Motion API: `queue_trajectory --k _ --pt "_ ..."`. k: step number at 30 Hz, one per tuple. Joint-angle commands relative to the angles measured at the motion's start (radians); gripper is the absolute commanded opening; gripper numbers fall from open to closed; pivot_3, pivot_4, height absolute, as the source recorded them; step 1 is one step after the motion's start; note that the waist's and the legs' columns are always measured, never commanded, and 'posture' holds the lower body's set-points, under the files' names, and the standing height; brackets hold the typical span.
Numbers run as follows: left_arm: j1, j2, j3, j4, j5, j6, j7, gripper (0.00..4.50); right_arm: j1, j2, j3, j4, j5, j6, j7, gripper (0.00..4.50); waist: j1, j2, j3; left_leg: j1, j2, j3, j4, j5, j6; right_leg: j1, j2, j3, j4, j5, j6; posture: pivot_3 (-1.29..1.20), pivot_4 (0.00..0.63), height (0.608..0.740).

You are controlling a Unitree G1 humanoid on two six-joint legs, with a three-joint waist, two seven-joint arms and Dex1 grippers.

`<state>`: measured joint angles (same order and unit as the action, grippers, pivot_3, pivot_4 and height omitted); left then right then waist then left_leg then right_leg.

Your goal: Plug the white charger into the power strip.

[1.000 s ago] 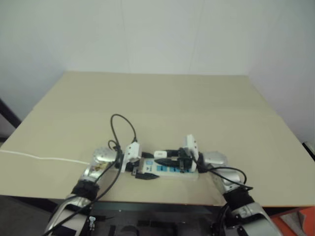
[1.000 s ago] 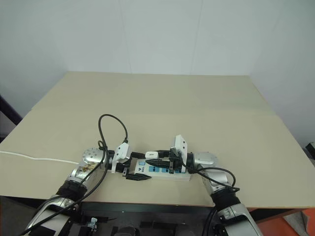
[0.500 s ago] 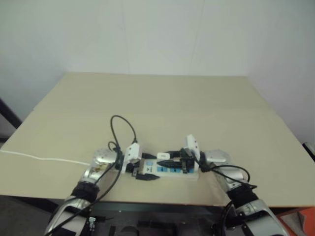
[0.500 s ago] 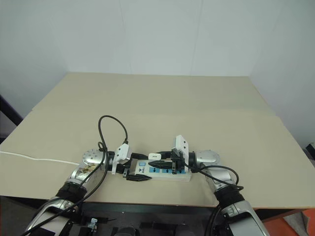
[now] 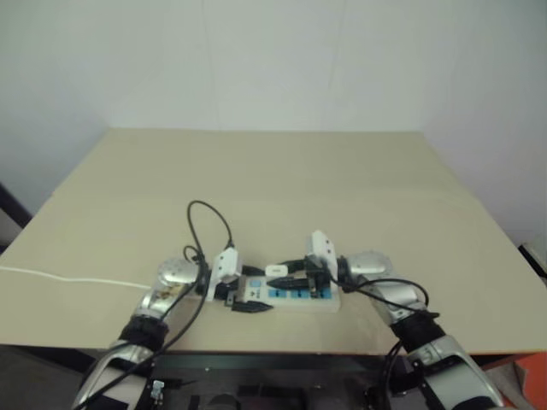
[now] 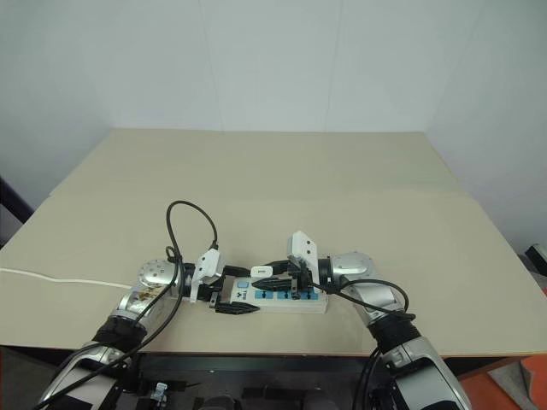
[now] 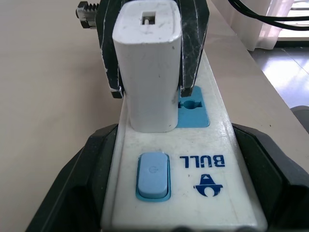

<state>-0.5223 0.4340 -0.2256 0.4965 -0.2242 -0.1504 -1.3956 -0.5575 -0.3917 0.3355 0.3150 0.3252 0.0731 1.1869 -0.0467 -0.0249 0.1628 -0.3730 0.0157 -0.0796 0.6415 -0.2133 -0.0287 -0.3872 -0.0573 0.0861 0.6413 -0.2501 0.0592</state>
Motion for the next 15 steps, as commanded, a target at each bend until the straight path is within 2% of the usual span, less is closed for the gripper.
queue_trajectory --k 1,15 --pt "0.011 0.049 0.027 0.023 0.026 0.006 0.021 3.30 0.062 -0.054 0.039 0.069 -0.104 0.065 -0.008 1.10 0.000 0.000 0.000 0.000 0.000 0.000 0.000 0.000 0.000 0.000 0.000 0.000 0.000 0.000 0.000 0.00 0.150 0.740" --pt "0.015 0.051 0.030 0.021 0.024 0.002 0.027 3.30 0.150 -0.067 0.006 0.049 -0.078 0.072 -0.041 1.10 0.001 0.000 0.000 0.000 0.000 0.000 -0.001 0.000 0.000 0.000 0.000 0.000 -0.001 -0.001 0.000 0.00 0.150 0.740"
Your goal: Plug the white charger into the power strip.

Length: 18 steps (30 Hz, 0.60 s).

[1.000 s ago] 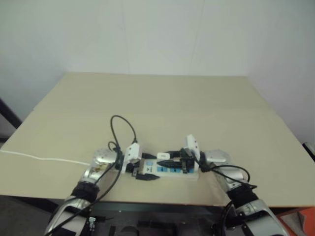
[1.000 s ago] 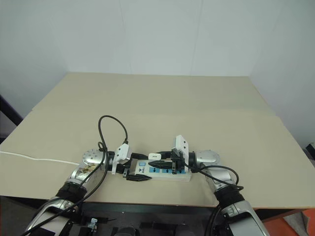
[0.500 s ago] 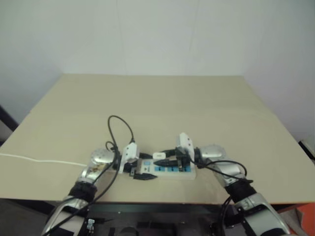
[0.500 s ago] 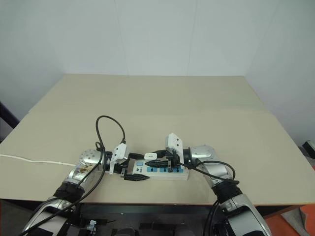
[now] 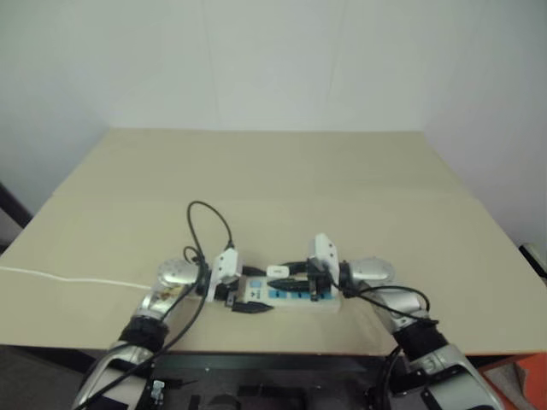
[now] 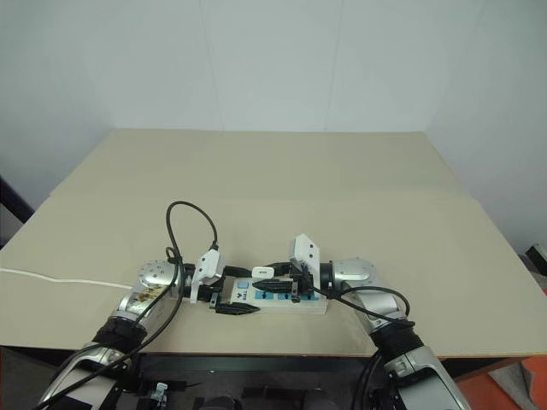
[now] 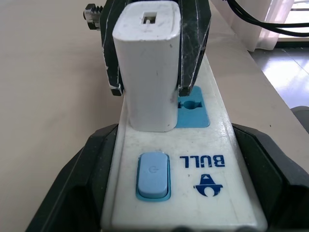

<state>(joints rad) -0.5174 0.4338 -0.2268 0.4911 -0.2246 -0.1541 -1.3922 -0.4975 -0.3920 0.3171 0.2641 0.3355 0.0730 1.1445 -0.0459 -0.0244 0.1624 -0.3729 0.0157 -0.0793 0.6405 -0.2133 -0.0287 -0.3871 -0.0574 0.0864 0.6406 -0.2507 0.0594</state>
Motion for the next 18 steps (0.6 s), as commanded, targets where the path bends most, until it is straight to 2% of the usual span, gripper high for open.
queue_trajectory --k 1,15,17,18 --pt "0.009 0.051 0.032 0.026 0.025 0.005 0.024 3.30 0.095 -0.066 0.023 0.103 -0.086 0.074 0.001 1.10 0.000 0.000 0.000 0.000 0.000 0.000 0.000 0.000 0.000 0.000 0.000 0.000 0.000 0.000 0.000 0.00 0.150 0.740" --pt "0.015 0.060 0.035 0.021 0.023 0.007 0.025 3.30 0.076 -0.062 0.051 0.120 -0.102 0.078 0.029 1.10 0.000 0.000 0.000 0.000 0.000 0.000 -0.001 0.000 0.000 0.000 0.000 0.000 -0.001 0.000 0.000 0.00 0.150 0.740" --pt "0.015 0.059 0.035 0.021 0.023 0.006 0.026 3.30 0.069 -0.060 0.053 0.116 -0.100 0.091 0.029 1.84 0.000 0.000 0.000 0.000 0.000 0.000 -0.001 0.000 0.000 0.000 0.000 0.000 -0.001 0.000 0.000 0.00 0.150 0.740" --pt "0.015 0.059 0.034 0.021 0.023 0.006 0.026 3.30 0.066 -0.058 0.052 0.113 -0.100 0.096 0.030 2.06 0.000 -0.001 -0.001 0.000 0.000 0.000 -0.001 0.000 0.000 0.000 0.000 0.000 -0.001 0.000 0.000 0.00 0.150 0.740"
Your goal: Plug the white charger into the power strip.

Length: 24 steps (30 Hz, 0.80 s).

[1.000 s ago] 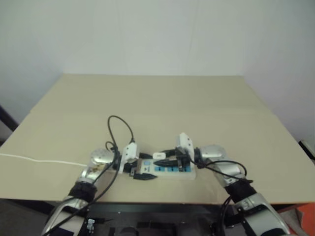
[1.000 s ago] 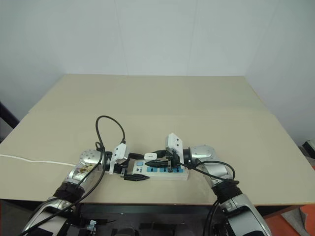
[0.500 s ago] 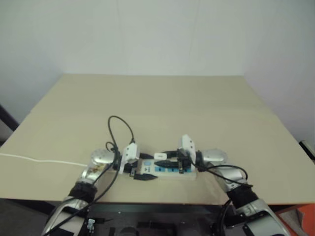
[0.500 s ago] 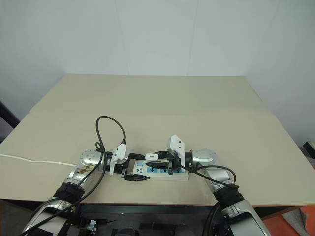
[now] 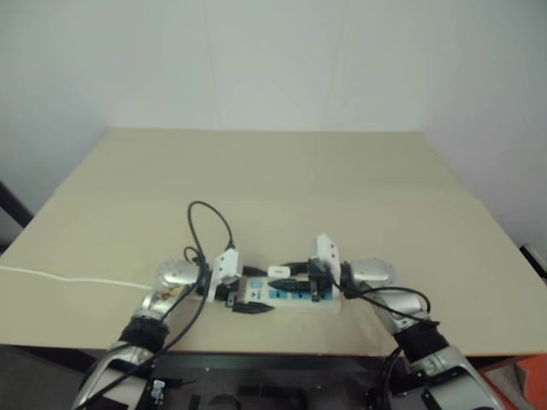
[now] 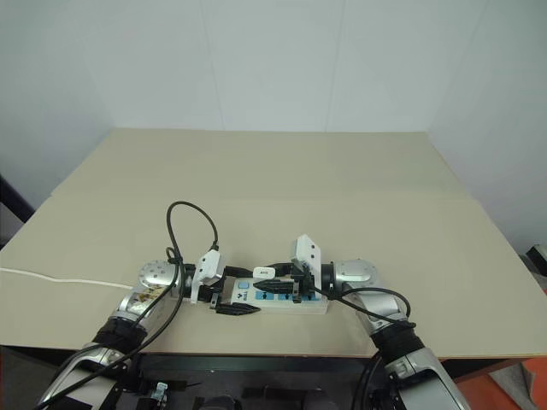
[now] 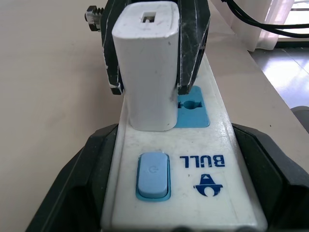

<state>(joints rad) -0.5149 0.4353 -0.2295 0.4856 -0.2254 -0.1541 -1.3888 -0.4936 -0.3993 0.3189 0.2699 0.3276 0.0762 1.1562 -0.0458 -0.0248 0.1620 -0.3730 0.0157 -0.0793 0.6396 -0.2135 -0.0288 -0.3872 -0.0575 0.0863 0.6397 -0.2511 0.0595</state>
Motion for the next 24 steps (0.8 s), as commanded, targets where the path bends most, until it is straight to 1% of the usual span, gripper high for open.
queue_trajectory --k 1,7,8,10,12,19,22,24 --pt "0.012 0.058 0.037 0.026 0.023 0.006 0.023 3.30 0.060 -0.049 0.050 0.104 -0.090 0.096 0.019 2.39 -0.002 -0.002 -0.002 0.000 0.000 0.000 0.000 0.000 0.000 0.000 0.000 0.000 0.000 0.000 0.000 0.00 0.150 0.740" --pt "0.015 0.056 0.036 0.020 0.021 0.009 0.034 3.30 0.058 -0.053 0.051 0.083 -0.105 0.103 0.029 4.39 -0.006 -0.011 -0.007 0.002 0.001 0.000 -0.001 0.000 0.000 0.001 0.001 0.000 0.000 0.000 -0.001 0.00 0.150 0.740" --pt "0.017 0.055 0.037 0.017 0.021 0.011 0.038 3.30 0.059 -0.055 0.051 0.080 -0.108 0.102 0.030 4.45 -0.006 -0.011 -0.008 0.002 0.001 0.000 -0.001 0.000 0.000 0.001 0.001 0.000 0.000 0.000 -0.001 0.00 0.150 0.740" --pt "0.016 0.058 0.041 -0.001 0.007 0.039 0.032 4.03 0.060 -0.060 0.046 0.066 -0.105 0.105 0.032 4.50 -0.005 -0.011 -0.008 0.002 0.001 0.000 -0.001 0.000 0.000 0.001 0.001 0.000 0.000 0.000 -0.001 0.00 0.150 0.740" --pt "0.014 0.066 0.051 -0.041 -0.019 0.074 0.018 4.47 0.059 -0.065 0.038 0.049 -0.103 0.104 0.027 4.50 -0.003 -0.011 -0.008 0.002 0.001 0.000 -0.001 0.000 0.000 0.000 0.001 0.000 0.000 -0.001 -0.001 0.00 0.150 0.740" --pt "0.040 0.142 0.114 -0.243 -0.122 0.185 -0.028 4.47 0.053 -0.103 0.001 -0.020 -0.097 0.102 0.014 4.50 0.009 -0.012 -0.007 -0.001 0.001 0.000 -0.001 0.000 0.000 0.000 -0.001 -0.001 -0.003 -0.001 -0.001 0.00 0.150 0.740" --pt "0.060 0.206 0.148 -0.350 -0.190 0.271 -0.065 4.47 0.069 -0.169 -0.058 -0.127 -0.066 0.126 0.018 4.50 0.012 -0.009 -0.004 -0.005 0.001 -0.001 -0.002 0.000 0.000 -0.003 -0.001 -0.002 -0.004 -0.001 -0.001 0.00 0.150 0.740" --pt "0.078 0.246 0.172 -0.405 -0.227 0.315 -0.077 4.47 0.089 -0.232 -0.113 -0.213 -0.031 0.154 0.027 4.50 0.013 -0.007 -0.001 -0.012 0.000 -0.001 -0.001 0.000 0.000 -0.007 -0.002 -0.002 -0.006 0.000 0.001 0.00 0.150 0.740"
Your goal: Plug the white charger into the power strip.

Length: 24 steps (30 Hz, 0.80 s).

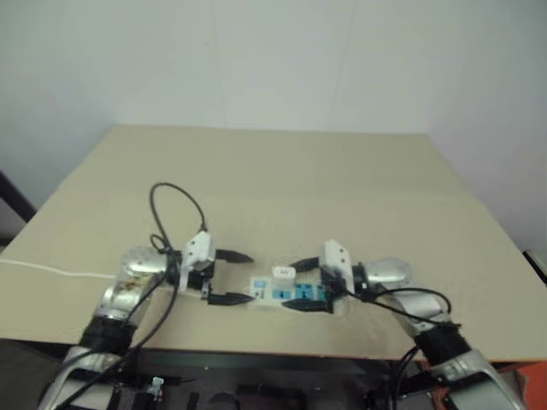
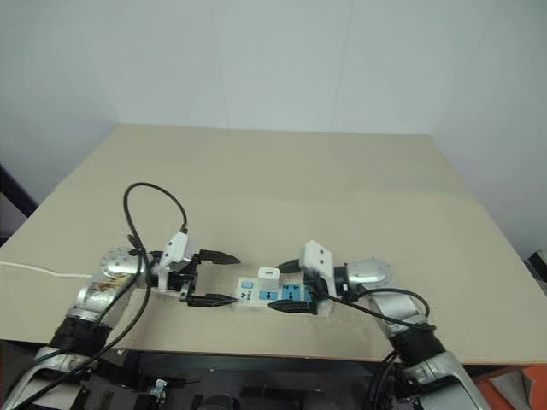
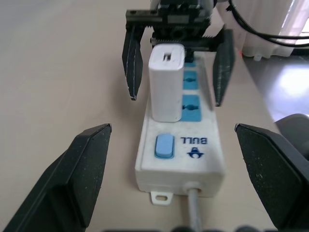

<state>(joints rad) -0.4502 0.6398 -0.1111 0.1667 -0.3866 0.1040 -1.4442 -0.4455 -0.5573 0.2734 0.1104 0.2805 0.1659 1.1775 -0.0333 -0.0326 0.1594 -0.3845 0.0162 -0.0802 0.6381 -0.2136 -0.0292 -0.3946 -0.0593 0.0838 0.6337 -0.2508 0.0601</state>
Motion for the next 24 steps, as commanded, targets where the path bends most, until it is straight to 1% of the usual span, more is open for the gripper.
queue_trajectory --k 1,5,8,11,15,24 --pt "0.021 0.059 0.067 -0.100 -0.078 0.069 -0.027 4.47 0.053 -0.108 -0.098 -0.094 0.035 0.082 0.012 4.50 0.002 0.002 0.005 -0.002 -0.001 0.000 0.000 0.000 0.000 -0.002 0.000 0.000 -0.001 0.000 0.001 0.00 0.150 0.740" --pt "0.049 0.108 0.115 -0.132 -0.101 0.091 -0.022 4.47 0.103 -0.223 -0.221 -0.198 0.106 0.138 0.027 4.50 0.001 0.007 0.017 -0.011 -0.001 0.001 0.000 0.000 0.000 -0.011 -0.001 0.001 0.000 0.002 0.001 0.00 0.150 0.740" --pt "0.068 0.142 0.149 -0.136 -0.112 0.104 -0.021 4.47 0.132 -0.281 -0.307 -0.220 0.141 0.159 0.023 4.50 -0.008 0.007 0.026 -0.011 -0.001 0.001 0.000 0.000 0.000 -0.012 0.000 0.001 0.000 0.002 0.001 0.00 0.150 0.740" --pt "0.083 0.169 0.175 -0.136 -0.120 0.110 -0.024 4.47 0.164 -0.324 -0.364 -0.218 0.154 0.164 0.027 4.50 -0.011 0.007 0.031 -0.011 -0.001 0.001 0.000 0.000 0.000 -0.012 0.000 0.001 0.000 0.002 0.001 0.00 0.150 0.740" --pt "0.093 0.179 0.190 -0.144 -0.125 0.117 -0.023 4.47 0.193 -0.344 -0.396 -0.216 0.162 0.160 0.031 4.50 -0.010 0.008 0.032 -0.012 -0.001 0.001 0.000 0.000 0.000 -0.012 0.000 0.001 -0.001 0.002 0.001 0.00 0.150 0.740" --pt "0.094 0.167 0.180 -0.157 -0.129 0.122 -0.015 4.47 0.223 -0.347 -0.416 -0.265 0.184 0.172 0.026 4.50 -0.010 0.007 0.033 -0.012 -0.001 0.001 0.001 0.000 0.000 -0.012 0.000 0.001 -0.001 0.002 0.001 0.00 0.150 0.740"
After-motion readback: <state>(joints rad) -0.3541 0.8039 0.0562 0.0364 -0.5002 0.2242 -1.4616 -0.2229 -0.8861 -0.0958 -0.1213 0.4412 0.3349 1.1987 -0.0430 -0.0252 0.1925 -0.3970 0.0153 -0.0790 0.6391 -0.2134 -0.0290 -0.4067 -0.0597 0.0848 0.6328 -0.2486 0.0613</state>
